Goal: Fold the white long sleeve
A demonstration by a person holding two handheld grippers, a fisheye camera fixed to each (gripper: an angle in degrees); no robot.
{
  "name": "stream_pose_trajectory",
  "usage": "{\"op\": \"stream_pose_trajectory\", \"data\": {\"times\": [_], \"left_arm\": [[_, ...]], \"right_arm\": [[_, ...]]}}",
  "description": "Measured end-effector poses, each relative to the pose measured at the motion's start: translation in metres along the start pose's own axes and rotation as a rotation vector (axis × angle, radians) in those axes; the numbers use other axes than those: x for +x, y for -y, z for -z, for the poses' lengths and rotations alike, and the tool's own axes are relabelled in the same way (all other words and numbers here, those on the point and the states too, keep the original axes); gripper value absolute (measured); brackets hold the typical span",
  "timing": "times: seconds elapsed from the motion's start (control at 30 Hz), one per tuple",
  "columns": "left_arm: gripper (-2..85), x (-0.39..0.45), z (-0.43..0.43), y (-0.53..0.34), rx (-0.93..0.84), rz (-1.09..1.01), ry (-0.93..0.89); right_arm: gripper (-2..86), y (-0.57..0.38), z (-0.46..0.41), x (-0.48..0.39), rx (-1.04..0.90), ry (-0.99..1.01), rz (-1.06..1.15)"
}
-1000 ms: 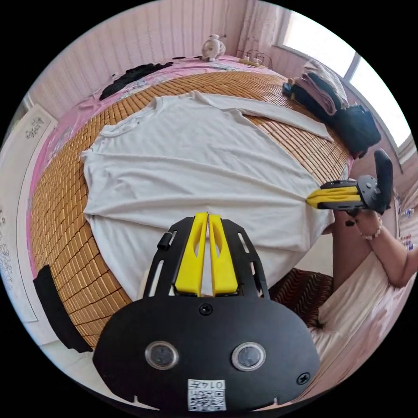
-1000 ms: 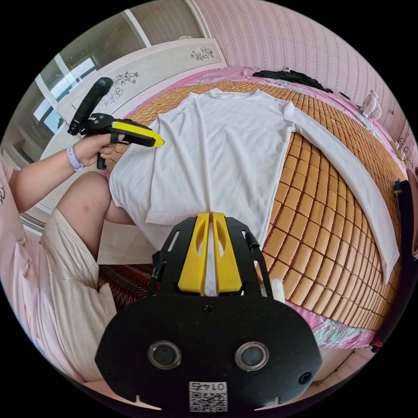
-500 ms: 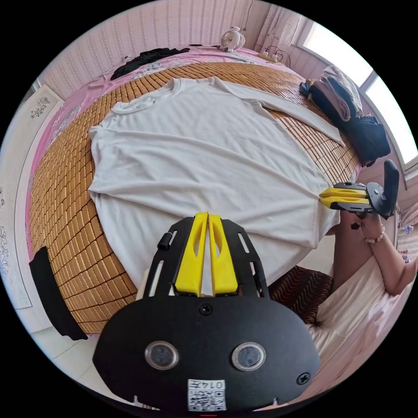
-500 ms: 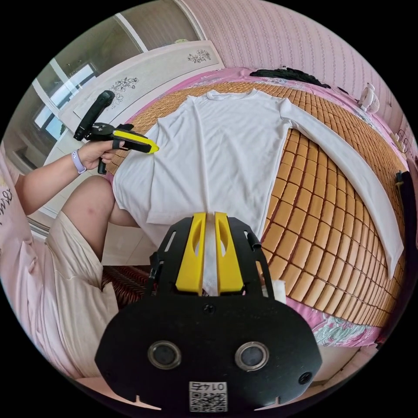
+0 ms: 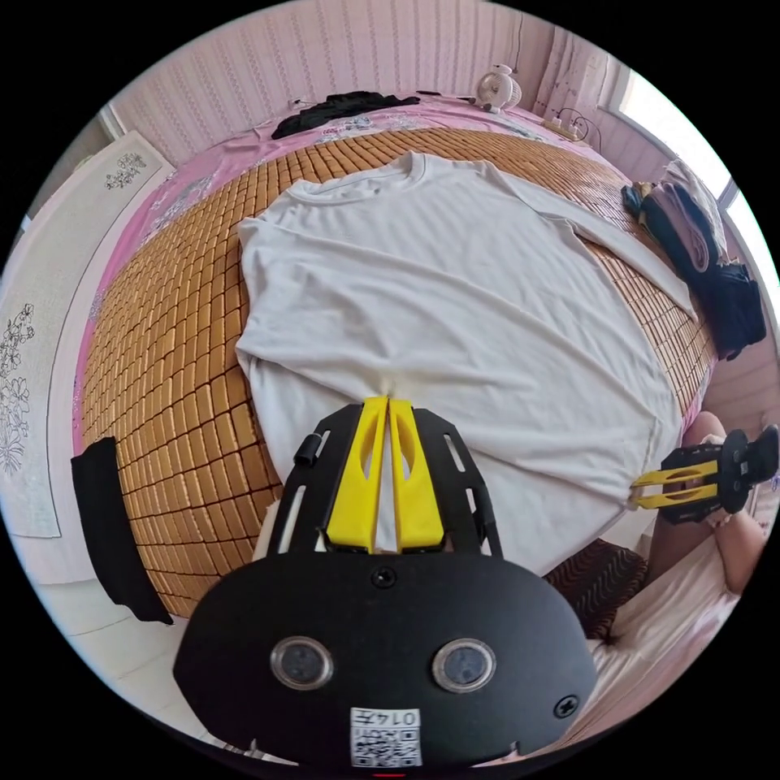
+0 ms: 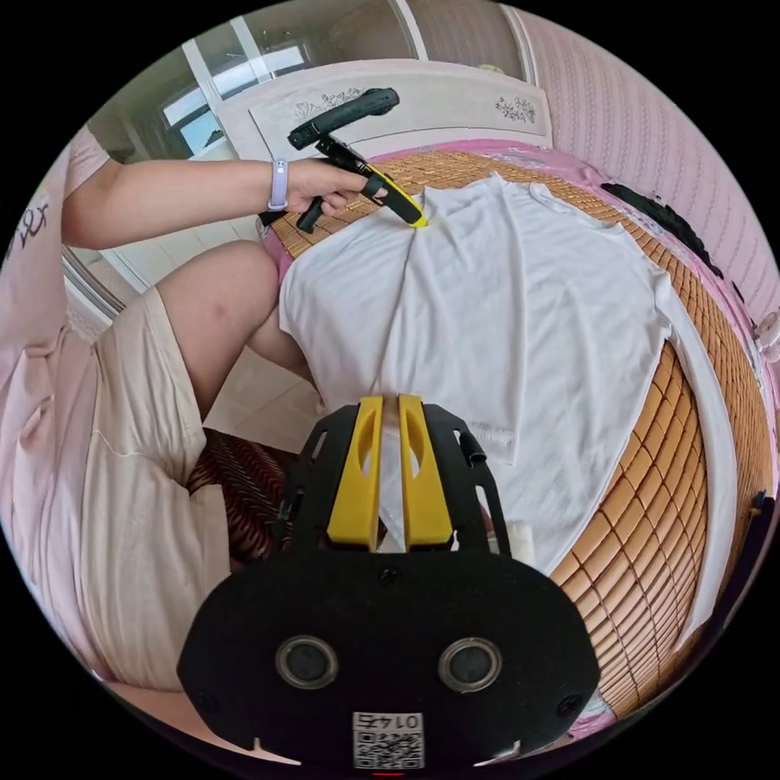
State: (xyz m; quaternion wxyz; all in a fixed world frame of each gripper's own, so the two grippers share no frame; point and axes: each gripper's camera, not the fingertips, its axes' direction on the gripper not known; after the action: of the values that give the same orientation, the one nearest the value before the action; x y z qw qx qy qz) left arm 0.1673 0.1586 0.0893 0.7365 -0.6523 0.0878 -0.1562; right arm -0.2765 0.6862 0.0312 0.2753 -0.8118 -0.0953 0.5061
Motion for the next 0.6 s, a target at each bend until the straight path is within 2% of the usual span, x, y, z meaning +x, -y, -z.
{"op": "stream_pose_trajectory", "data": {"times": [0.17,0.27,0.43,0.47,0.6], "left_arm": [[-1.0,-0.025,0.001,-0.012,0.049,0.106,-0.107],[-1.0,-0.024,0.013,-0.02,0.096,0.084,-0.124],[-1.0,0.013,0.029,-0.036,0.161,-0.04,-0.233],[-1.0,0.022,0.03,-0.039,0.177,-0.06,-0.251],[-1.0,0.042,0.019,-0.043,0.165,-0.103,-0.292]], "right_arm": [[5.4,0.001,0.011,0.013,0.028,0.04,-0.031],[5.7,-0.009,0.039,0.039,0.17,0.03,-0.156],[8.9,-0.059,0.114,0.115,0.378,-0.323,-0.654],[9.9,-0.067,0.121,0.124,0.385,-0.364,-0.691],[13.2,-0.114,0.158,0.189,0.314,-0.734,-1.0]]}}
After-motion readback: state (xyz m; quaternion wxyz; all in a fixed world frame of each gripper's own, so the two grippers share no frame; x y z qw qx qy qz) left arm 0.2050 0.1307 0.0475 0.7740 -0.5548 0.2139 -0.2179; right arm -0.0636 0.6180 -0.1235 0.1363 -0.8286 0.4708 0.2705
